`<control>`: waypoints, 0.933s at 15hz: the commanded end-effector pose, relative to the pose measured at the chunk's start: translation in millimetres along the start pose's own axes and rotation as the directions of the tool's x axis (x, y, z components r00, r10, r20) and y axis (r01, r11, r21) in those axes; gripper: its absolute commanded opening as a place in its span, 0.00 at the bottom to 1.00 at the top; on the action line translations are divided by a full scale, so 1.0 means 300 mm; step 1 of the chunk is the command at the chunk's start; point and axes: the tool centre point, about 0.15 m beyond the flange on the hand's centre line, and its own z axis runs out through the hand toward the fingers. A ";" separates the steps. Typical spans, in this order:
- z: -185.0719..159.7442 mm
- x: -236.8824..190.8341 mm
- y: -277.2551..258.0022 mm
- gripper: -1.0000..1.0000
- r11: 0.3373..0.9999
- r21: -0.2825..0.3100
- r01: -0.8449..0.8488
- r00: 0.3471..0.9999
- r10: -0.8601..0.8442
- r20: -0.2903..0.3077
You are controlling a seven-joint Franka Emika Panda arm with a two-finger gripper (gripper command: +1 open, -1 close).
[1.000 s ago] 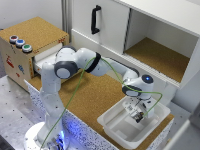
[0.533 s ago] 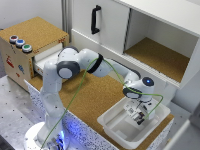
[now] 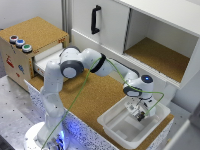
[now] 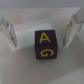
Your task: Go towards the purple block and grasp it
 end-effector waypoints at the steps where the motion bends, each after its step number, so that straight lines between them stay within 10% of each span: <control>1: 0.061 0.038 0.021 0.00 0.999 -0.039 -0.020 0.996 0.023 0.082; 7: 0.000 -0.007 -0.002 0.00 1.000 -0.030 -0.005 0.998 0.007 0.061; 14: -0.541 -0.070 -0.379 0.00 0.959 0.104 0.263 0.954 -0.242 -0.176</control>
